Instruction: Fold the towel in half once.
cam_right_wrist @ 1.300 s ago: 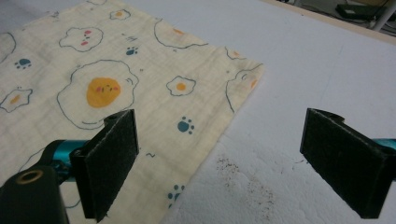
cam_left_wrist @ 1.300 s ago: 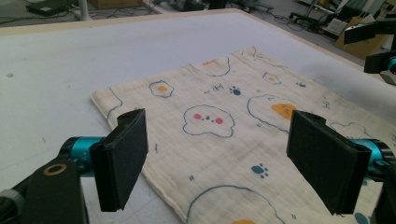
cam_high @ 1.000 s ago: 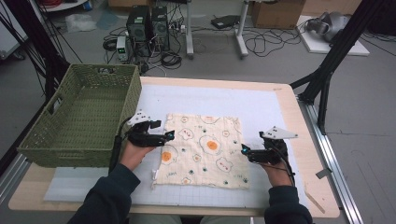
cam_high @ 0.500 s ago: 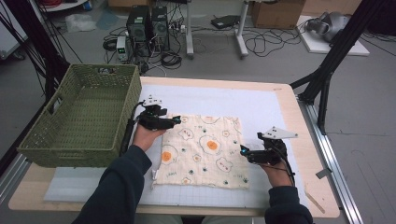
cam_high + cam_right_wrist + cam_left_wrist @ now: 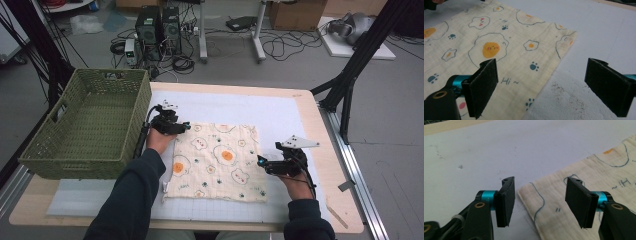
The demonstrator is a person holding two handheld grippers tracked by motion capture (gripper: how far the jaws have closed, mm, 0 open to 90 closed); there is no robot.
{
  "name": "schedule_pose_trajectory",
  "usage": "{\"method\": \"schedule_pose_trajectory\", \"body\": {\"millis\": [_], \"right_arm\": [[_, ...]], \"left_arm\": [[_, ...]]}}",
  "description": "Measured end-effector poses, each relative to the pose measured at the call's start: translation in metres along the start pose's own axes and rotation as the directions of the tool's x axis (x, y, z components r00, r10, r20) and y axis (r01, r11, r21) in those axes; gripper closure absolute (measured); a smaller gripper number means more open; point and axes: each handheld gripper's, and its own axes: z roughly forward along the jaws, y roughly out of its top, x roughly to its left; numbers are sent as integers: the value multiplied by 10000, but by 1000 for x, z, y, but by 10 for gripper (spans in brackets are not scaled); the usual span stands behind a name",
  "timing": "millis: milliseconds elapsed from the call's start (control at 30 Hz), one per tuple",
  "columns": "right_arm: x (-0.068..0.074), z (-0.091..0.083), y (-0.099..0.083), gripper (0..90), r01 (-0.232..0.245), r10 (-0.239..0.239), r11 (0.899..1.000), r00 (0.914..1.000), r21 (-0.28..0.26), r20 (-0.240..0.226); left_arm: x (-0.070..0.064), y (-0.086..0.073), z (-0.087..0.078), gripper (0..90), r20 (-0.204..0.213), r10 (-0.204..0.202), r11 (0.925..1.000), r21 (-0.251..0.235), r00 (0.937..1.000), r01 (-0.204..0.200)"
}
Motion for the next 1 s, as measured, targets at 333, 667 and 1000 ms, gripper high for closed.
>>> {"method": "schedule_pose_trajectory", "body": {"millis": [333, 667, 1000], "right_arm": [[-1, 1, 0, 108, -90, 90, 9999, 9999, 72, -102], [-1, 2, -1, 108, -126, 128, 9999, 9998, 110, -172], [-8, 10, 4, 108, -312, 315, 9994, 9992, 138, -233]], "left_arm": [[-2, -6, 11, 546, -95, 620, 9972, 421, 9980, -615], [-3, -7, 10, 849, 323, 723, 9968, 320, 9969, -733], [1, -5, 3, 865, 555, -68, 9999, -140, 9984, 76]]}}
